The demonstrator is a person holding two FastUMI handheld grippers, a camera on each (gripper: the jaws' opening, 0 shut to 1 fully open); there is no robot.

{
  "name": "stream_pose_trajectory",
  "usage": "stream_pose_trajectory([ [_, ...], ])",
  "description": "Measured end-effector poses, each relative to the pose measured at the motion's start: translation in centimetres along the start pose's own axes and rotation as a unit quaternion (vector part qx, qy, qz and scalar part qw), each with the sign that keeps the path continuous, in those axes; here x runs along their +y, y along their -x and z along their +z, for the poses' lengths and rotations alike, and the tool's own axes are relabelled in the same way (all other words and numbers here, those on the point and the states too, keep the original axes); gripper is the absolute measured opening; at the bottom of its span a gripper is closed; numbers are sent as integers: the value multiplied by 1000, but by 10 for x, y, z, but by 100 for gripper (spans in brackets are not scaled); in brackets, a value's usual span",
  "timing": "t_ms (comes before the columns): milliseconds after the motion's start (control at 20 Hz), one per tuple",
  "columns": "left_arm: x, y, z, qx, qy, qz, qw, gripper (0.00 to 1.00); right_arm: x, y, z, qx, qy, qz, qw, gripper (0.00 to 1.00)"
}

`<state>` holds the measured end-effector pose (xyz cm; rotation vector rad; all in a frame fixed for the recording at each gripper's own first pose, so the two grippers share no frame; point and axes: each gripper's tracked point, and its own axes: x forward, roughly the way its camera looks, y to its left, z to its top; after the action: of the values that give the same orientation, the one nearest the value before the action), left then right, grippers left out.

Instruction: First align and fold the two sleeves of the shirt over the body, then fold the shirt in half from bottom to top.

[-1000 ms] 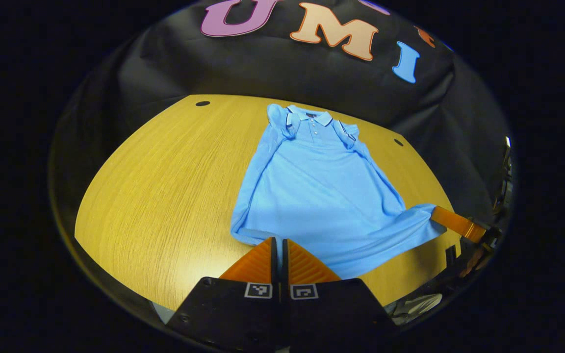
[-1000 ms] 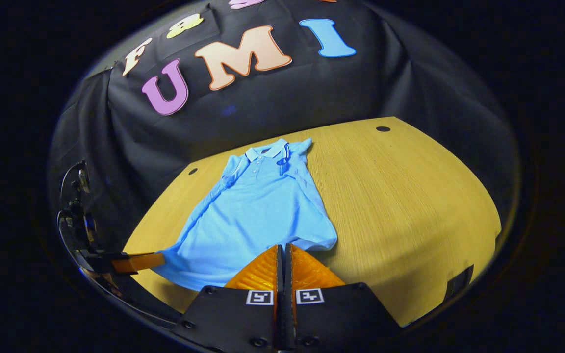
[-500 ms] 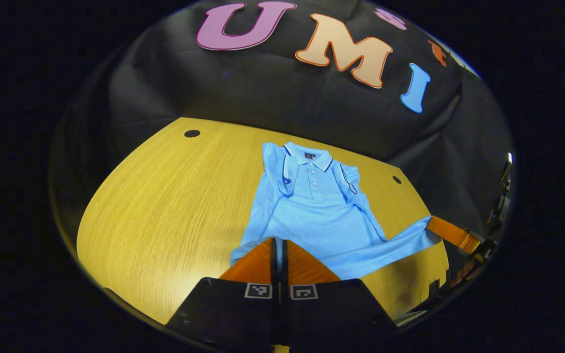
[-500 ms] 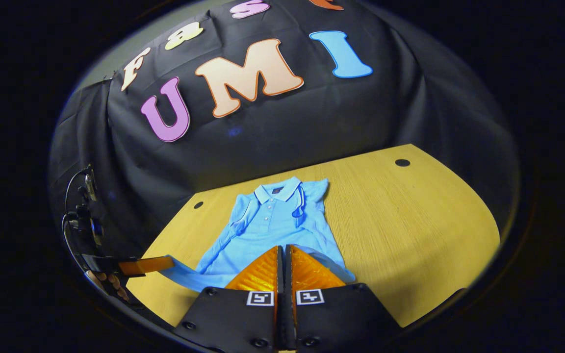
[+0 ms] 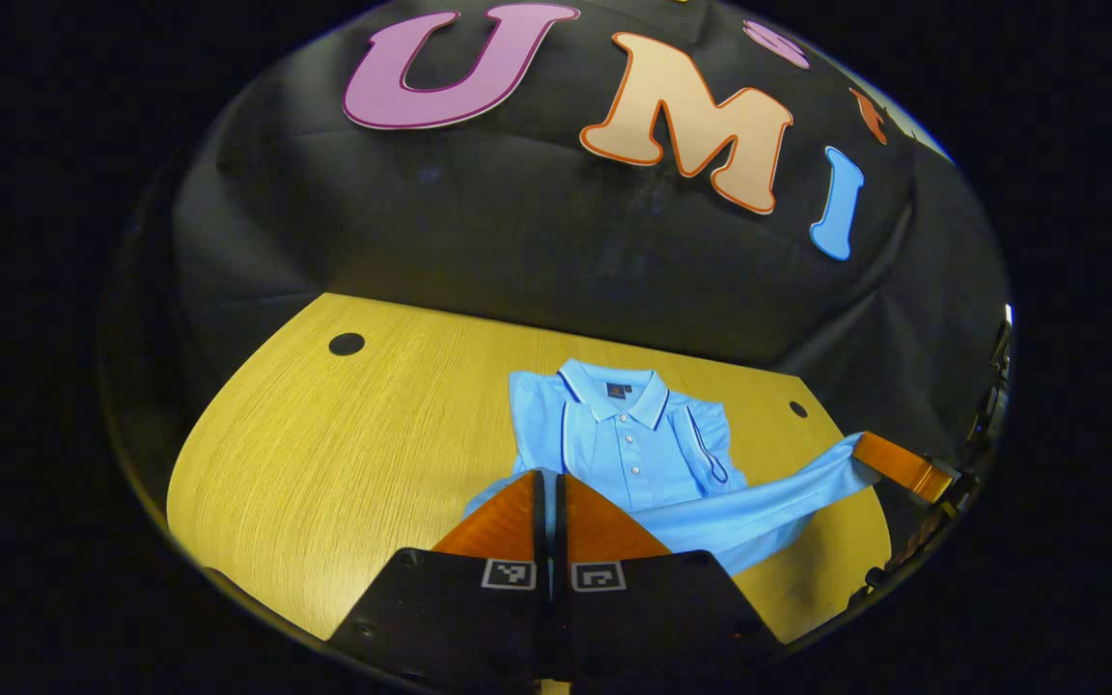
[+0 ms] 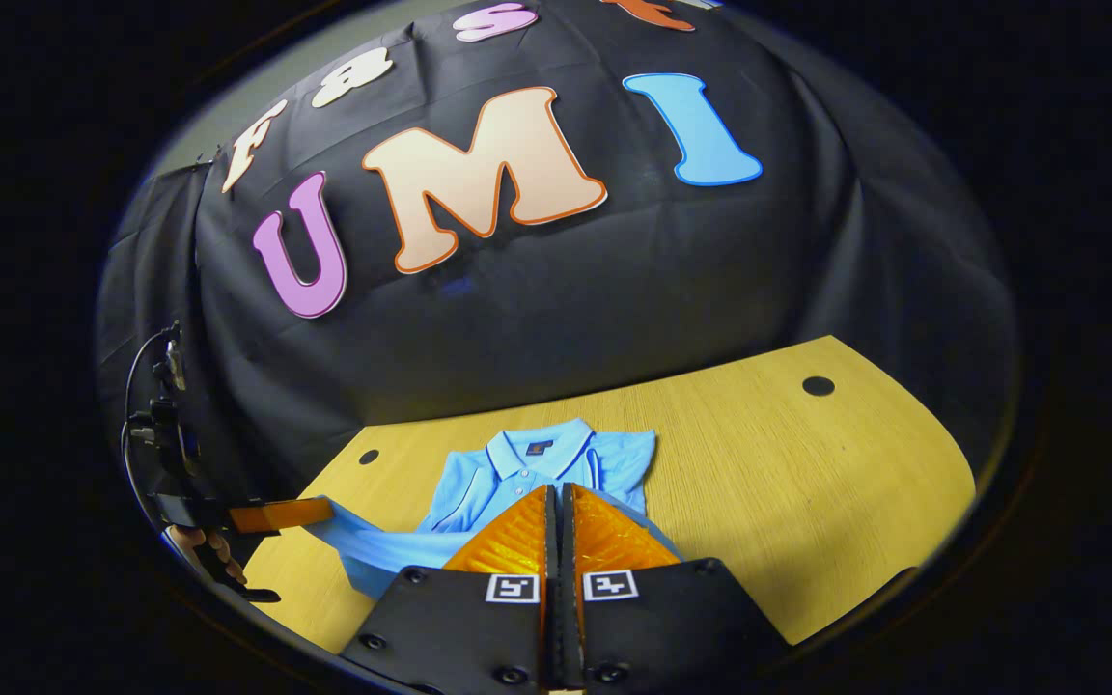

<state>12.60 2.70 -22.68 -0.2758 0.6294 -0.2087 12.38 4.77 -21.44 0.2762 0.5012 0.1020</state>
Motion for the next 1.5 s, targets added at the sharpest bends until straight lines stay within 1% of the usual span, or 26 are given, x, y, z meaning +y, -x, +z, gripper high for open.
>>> stream_pose_trajectory([
  [200,4,-46,26,-7,-8,-9,1000,1,-6,-44,12,-7,10,-13,1000,2],
  [250,6,-59,32,-10,-10,-10,1000,0,-8,-56,15,-8,9,-17,1000,2],
  [300,9,-69,34,-10,-11,-10,1000,1,-11,-68,16,-10,7,-21,1000,2],
  [400,13,-92,40,-9,-9,-13,1000,0,-17,-93,16,-11,7,-32,999,2],
  [500,21,-115,39,-4,-2,-13,1000,0,-26,-125,13,-6,8,-47,999,2],
  [550,26,-126,39,-1,-3,-12,1000,0,-31,-128,12,-4,11,-57,998,2],
  [750,45,-172,28,5,-40,5,999,0,-45,-173,-8,8,25,-84,996,2],
  [850,45,-185,22,5,-40,0,999,0,-54,-195,-18,13,33,-101,994,2],
  [950,48,-192,21,-7,-40,3,999,0,-62,-203,-27,19,36,-119,992,2],
  [1000,44,-190,27,-14,-44,-6,999,12,-62,-204,-32,27,32,-122,992,6],
  [1050,44,-191,28,-25,-53,-2,998,34,-60,-202,-36,36,29,-119,992,15],
  [1100,47,-185,32,-37,-65,11,997,56,-58,-199,-35,33,35,-118,992,28],
  [1200,47,-167,41,-62,-83,26,994,99,-53,-185,-24,13,58,-116,992,76],
  [1250,45,-155,45,-77,-90,34,992,96,-48,-174,-17,0,68,-113,991,99],
  [1300,42,-140,49,-91,-93,41,991,96,-41,-161,-13,-9,74,-107,991,98],
  [1500,23,-69,59,-140,-90,56,985,96,-13,-94,15,-61,103,-84,989,98],
])
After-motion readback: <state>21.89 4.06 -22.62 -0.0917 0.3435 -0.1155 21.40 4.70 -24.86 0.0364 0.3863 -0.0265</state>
